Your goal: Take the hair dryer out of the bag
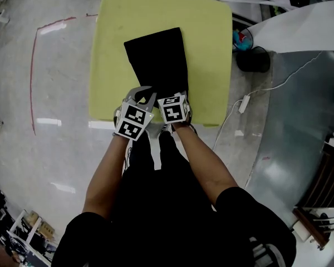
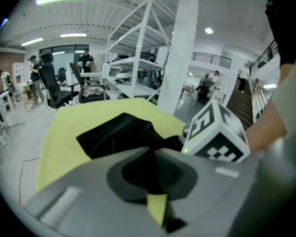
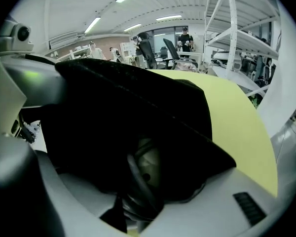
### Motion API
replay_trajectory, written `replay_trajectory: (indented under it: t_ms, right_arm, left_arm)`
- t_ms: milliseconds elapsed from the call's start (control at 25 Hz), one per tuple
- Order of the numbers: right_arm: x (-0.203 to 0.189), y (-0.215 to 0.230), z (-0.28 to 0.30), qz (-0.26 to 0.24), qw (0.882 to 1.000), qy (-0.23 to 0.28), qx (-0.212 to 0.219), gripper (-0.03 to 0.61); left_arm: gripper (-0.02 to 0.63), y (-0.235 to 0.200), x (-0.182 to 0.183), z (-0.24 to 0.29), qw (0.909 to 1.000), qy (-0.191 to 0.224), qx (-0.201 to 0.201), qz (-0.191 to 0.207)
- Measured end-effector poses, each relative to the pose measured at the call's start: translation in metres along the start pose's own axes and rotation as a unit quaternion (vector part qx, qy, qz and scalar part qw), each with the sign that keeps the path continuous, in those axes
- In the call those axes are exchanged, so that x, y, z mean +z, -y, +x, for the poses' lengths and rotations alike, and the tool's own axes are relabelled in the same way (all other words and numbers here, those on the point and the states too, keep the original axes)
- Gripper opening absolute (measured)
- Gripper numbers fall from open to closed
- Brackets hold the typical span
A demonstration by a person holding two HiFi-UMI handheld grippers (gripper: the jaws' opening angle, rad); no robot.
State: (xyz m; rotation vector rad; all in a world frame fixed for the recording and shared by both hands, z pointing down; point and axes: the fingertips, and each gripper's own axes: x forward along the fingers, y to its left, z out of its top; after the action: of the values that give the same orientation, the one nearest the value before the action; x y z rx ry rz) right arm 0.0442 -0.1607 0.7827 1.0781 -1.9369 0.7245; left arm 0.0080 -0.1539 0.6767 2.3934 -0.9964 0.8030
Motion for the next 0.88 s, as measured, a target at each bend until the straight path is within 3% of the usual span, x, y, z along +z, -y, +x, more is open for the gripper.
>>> replay_trajectory:
  t_ms: [320,880]
  right_arm:
    - [0.005,0.0,-0.012,0.024,0.999,0.006,0.029,0.175]
    - [-0.013,-0.012,-0.063,-0.018,0.997,-0.003,0.075,0.175]
  left_arm:
    - [0.015,0.004,-0.004,-0.004,0.9999,0.003,0.01,0.01]
    - [0.015,-0.003,0.0,-0.012,0.9973,0.001,0.054,0.05]
